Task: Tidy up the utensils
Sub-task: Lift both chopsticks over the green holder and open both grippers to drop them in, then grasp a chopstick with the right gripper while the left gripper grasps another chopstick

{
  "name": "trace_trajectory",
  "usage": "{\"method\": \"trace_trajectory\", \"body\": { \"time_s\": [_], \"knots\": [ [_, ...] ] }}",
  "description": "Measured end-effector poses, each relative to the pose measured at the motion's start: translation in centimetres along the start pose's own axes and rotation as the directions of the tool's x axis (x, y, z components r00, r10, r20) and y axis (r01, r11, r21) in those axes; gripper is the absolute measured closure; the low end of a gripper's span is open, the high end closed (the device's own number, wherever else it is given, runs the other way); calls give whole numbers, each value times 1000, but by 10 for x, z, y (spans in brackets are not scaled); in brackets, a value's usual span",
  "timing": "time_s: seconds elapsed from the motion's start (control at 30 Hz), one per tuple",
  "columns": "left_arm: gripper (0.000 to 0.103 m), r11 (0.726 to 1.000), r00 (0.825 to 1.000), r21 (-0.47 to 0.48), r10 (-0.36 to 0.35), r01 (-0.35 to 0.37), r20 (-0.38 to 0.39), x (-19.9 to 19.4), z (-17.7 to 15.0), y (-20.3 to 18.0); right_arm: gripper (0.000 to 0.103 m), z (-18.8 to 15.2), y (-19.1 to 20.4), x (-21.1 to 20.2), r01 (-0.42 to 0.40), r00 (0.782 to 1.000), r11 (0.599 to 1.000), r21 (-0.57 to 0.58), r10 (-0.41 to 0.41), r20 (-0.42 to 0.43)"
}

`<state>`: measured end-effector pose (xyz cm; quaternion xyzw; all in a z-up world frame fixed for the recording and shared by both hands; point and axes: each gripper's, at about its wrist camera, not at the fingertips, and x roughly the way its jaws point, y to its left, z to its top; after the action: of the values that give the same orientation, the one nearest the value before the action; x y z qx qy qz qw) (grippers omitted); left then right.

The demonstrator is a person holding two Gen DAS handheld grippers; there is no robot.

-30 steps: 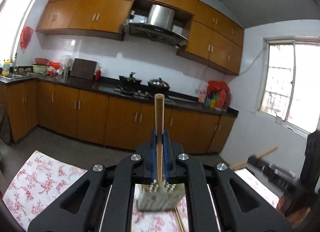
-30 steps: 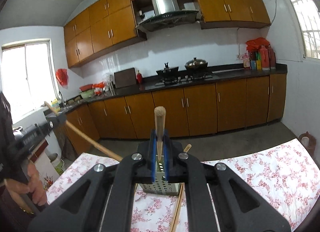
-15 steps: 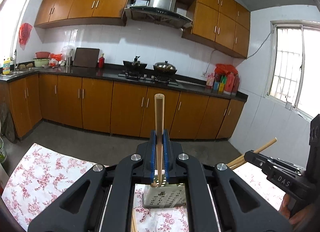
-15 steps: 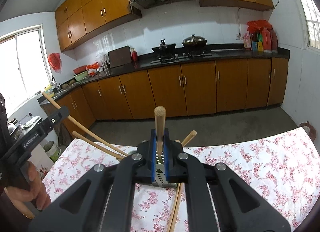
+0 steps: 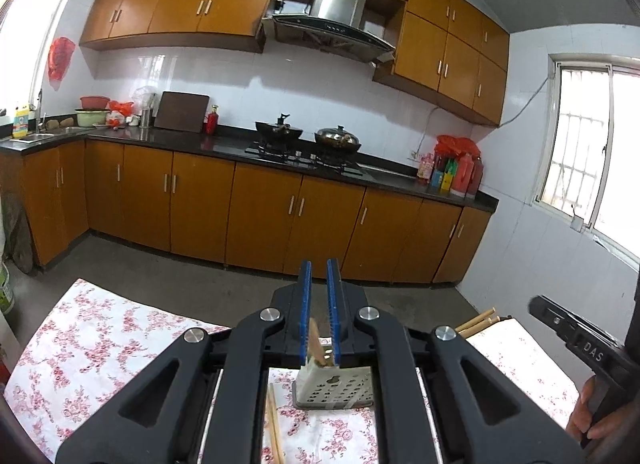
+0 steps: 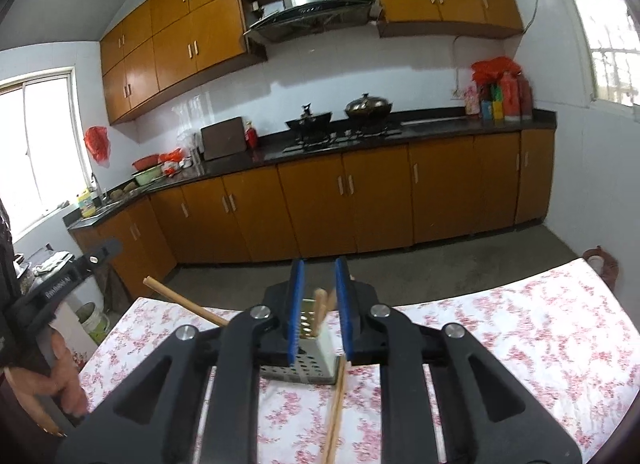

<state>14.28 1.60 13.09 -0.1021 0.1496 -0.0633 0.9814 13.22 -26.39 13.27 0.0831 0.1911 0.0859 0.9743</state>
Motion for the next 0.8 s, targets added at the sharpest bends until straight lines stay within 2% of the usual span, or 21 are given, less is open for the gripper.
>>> {"method": "trace_trajectory", "body": {
  "time_s": [0.1,0.17,0.27,0.33,0.47,0.53,0.7,0.8],
  "knots": [
    [91,1000,1000,-9,13,-13,4,-11,-3,9,81,-19,-15,-12,44,999,999,12,-44,-11],
    [78,999,999,-10,38,-38,-2,-19,-12,19,80,-37,-27,-12,75,996,997,20,-75,-44],
    [75,997,996,9,83,-83,-44,-20,-35,33,80,-74,-43,3,104,985,994,46,-96,-144],
    [75,994,989,25,111,-109,-95,-14,-53,41,79,-100,-47,19,121,970,991,48,-108,-218],
    [75,987,963,49,163,-156,-214,3,-97,59,79,-159,-43,57,89,922,993,80,-52,-383],
    [75,987,948,33,159,-156,-277,9,-117,68,81,-182,-36,73,69,896,993,93,-20,-444],
    [75,985,916,18,169,-174,-365,15,-153,79,81,-209,-16,94,45,869,996,74,-2,-494],
    [75,985,907,9,160,-170,-391,16,-164,82,82,-212,-10,101,42,860,997,65,-3,-510]
  ]
}}
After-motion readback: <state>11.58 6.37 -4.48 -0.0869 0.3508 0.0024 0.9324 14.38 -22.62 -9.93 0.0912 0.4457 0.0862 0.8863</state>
